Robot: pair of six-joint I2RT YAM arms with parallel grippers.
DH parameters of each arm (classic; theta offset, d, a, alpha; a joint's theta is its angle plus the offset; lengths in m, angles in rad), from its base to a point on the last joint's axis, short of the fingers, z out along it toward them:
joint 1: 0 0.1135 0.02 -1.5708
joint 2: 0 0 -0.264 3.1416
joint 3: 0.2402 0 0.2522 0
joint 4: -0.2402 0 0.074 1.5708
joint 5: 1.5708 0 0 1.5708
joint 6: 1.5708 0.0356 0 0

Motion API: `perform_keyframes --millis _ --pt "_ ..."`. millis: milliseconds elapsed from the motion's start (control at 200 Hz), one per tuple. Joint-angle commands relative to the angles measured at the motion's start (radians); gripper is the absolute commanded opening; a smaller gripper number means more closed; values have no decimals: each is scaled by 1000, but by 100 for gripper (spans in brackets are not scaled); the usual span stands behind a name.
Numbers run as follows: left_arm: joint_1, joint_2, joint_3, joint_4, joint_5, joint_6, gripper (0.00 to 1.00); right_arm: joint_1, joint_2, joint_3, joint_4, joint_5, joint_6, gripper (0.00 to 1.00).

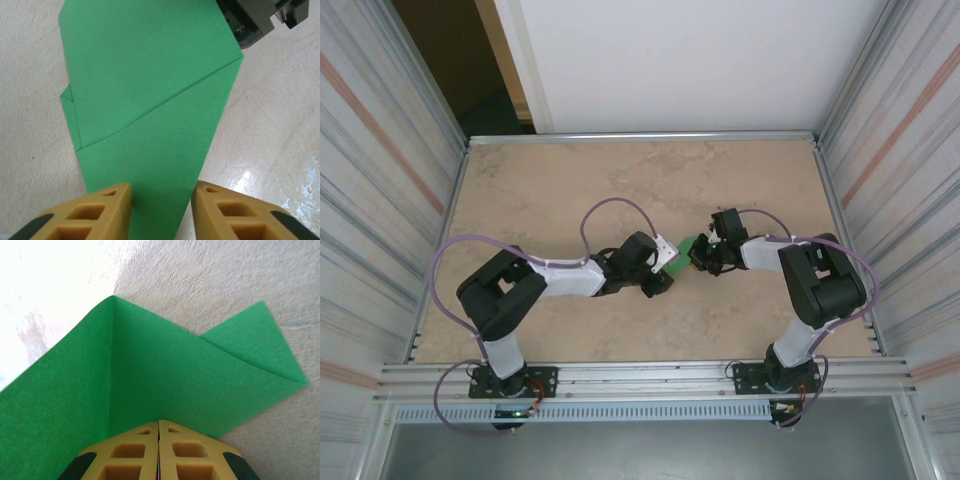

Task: Fold a paper plane with a square sheet of paper (pick it up from the middle)
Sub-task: Fold the wing for the fifth time at the center of the table.

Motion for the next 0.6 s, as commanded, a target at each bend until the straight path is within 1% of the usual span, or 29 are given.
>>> perform_keyframes --millis 0,80,150,246,356,401,511,596 --pt "-5 14 -18 21 -7 29 41 -8 37 4 -44 17 -13 7" --pt "-14 8 -26 20 -19 51 46 -10 38 4 -44 16 -9 7" --pt "-28 2 -31 21 -54 75 48 -10 40 6 -48 14 -9 7" --pt "-35 7 -26 13 -87 97 46 -9 40 8 -47 14 -7 7" --pt "-35 13 -32 30 -118 102 38 -10 43 7 -48 14 -4 7" --pt "-37 15 -35 37 -132 104 36 -10 41 7 -47 14 -4 7" --pt "-37 15 -39 49 -156 113 36 -9 39 6 -47 13 -2 7" --pt "-36 14 -42 56 -172 122 40 -10 39 7 -47 13 -2 7"
